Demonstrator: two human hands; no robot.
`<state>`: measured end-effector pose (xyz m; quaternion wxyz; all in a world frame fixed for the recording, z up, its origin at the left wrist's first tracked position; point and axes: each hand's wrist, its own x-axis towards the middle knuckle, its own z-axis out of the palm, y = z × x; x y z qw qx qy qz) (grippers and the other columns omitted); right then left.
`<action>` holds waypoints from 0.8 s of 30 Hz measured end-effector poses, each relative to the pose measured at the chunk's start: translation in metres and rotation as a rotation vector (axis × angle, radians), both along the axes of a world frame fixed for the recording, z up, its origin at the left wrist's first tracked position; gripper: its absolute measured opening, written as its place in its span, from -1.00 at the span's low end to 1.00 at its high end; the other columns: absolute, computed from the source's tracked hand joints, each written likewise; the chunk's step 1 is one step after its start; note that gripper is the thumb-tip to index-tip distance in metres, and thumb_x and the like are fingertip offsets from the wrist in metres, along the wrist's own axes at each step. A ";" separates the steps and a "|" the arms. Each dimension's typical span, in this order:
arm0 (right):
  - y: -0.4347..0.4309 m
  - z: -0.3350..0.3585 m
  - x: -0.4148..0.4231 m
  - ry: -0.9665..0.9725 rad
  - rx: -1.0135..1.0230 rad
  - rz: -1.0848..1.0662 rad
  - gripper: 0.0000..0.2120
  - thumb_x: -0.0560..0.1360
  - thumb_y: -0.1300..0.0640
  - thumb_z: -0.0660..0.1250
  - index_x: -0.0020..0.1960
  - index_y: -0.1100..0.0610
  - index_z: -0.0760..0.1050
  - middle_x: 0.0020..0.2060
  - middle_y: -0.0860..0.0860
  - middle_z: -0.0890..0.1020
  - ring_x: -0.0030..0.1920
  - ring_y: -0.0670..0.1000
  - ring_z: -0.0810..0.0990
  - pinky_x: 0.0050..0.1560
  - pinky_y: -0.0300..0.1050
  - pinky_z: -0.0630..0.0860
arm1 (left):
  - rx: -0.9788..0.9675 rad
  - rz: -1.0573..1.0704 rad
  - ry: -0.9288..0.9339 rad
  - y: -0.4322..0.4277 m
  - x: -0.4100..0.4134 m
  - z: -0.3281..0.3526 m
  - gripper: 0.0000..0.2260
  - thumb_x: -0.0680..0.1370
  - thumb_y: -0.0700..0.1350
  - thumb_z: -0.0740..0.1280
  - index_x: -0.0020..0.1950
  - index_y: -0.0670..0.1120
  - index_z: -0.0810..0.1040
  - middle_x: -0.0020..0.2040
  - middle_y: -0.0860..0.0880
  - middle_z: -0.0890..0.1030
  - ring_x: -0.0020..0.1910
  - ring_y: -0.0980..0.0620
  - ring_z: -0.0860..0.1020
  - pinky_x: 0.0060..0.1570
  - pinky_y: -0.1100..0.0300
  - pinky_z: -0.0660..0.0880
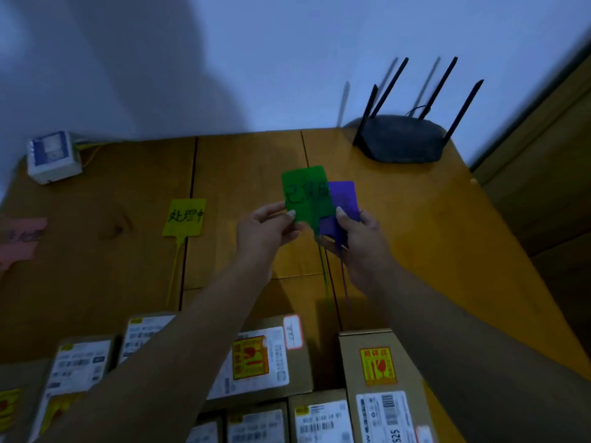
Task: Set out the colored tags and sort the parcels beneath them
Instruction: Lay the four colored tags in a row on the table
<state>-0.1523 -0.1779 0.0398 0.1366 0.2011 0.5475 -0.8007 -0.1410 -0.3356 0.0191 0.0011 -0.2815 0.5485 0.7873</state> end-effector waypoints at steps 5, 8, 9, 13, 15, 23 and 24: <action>0.034 -0.034 -0.019 -0.032 0.038 -0.021 -0.95 0.69 0.19 0.33 0.07 0.06 0.52 -0.01 0.05 0.70 -0.24 -0.06 0.78 -0.17 0.04 0.76 | 0.032 0.071 -0.138 -0.001 -0.029 -0.021 -0.84 0.55 -0.37 0.43 0.07 -0.17 0.61 0.03 -0.22 0.67 -0.07 -0.08 0.72 -0.21 0.25 0.66; 0.048 -0.048 -0.024 -0.056 0.070 -0.060 -0.89 0.68 0.18 0.35 0.02 -0.01 0.51 -0.04 0.02 0.70 -0.25 -0.05 0.78 -0.24 0.01 0.75 | 0.005 0.073 -0.232 0.004 -0.043 -0.034 -0.86 0.56 -0.37 0.42 0.02 -0.16 0.61 0.01 -0.19 0.64 -0.07 -0.07 0.70 -0.24 0.26 0.68; 0.053 -0.052 -0.025 -0.067 0.075 -0.070 -0.87 0.68 0.18 0.35 0.01 -0.03 0.51 -0.04 0.01 0.70 -0.24 -0.04 0.78 -0.27 -0.01 0.74 | -0.015 0.079 -0.256 0.007 -0.047 -0.038 -0.87 0.56 -0.37 0.43 0.01 -0.16 0.60 0.00 -0.19 0.63 -0.09 -0.06 0.70 -0.26 0.27 0.67; 0.068 -0.062 -0.029 -0.086 0.085 -0.074 -0.90 0.67 0.18 0.36 0.05 -0.01 0.52 -0.02 0.05 0.70 -0.23 -0.03 0.78 -0.33 -0.08 0.70 | -0.178 0.087 -0.308 0.019 -0.057 -0.059 -0.87 0.53 -0.34 0.47 -0.09 -0.13 0.61 -0.04 -0.17 0.66 -0.22 0.00 0.71 -0.18 0.20 0.69; 0.075 -0.064 -0.032 -0.084 0.098 -0.069 -0.93 0.67 0.17 0.36 0.08 0.01 0.53 -0.01 0.05 0.71 -0.22 -0.04 0.78 -0.32 -0.07 0.70 | -0.374 0.033 -0.331 0.022 -0.057 -0.069 -0.91 0.53 -0.26 0.49 -0.07 -0.10 0.63 -0.13 -0.09 0.69 -0.39 0.08 0.70 -0.15 0.14 0.69; 0.100 -0.060 -0.048 -0.125 0.020 -0.070 -0.83 0.73 0.15 0.24 0.01 -0.02 0.54 -0.12 0.00 0.74 -0.26 -0.02 0.77 -0.32 0.03 0.72 | -1.238 -0.381 -0.125 0.023 -0.043 -0.079 -0.54 0.52 0.19 0.37 0.43 0.23 0.47 0.03 0.05 0.52 -0.10 0.08 0.56 -0.23 0.18 0.49; 0.103 -0.059 -0.049 -0.140 0.021 -0.072 -0.82 0.74 0.14 0.22 0.02 0.00 0.55 -0.09 0.02 0.73 -0.21 0.01 0.77 -0.32 0.03 0.72 | -1.286 -0.467 -0.140 0.024 -0.042 -0.078 -0.51 0.54 0.23 0.32 0.48 0.27 0.39 0.10 0.02 0.48 -0.05 0.03 0.54 -0.14 0.11 0.53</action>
